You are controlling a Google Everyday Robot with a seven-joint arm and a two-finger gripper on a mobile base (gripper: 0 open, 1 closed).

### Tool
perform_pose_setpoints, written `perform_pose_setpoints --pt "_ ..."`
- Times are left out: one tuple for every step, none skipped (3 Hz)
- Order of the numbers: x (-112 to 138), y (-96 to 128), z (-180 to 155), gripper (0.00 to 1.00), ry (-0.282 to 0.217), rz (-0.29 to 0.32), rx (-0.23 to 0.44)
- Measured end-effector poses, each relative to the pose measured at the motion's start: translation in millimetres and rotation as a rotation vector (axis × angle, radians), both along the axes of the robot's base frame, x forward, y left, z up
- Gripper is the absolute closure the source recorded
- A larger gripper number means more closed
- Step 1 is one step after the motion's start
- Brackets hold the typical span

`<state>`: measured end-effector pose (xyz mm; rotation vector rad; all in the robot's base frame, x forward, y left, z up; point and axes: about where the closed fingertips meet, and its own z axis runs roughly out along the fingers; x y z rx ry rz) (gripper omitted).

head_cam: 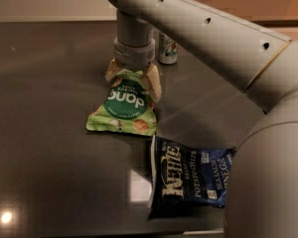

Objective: Pick green rice chip bag

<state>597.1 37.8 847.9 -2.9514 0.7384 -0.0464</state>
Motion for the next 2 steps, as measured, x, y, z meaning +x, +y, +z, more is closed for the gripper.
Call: perform_pose_setpoints --pt "-6.2 3.1 -4.1 0.39 0.024 0.025 -0.02" --pt "-12.1 6.3 4.1 0.63 0.028 0.041 -0.019"
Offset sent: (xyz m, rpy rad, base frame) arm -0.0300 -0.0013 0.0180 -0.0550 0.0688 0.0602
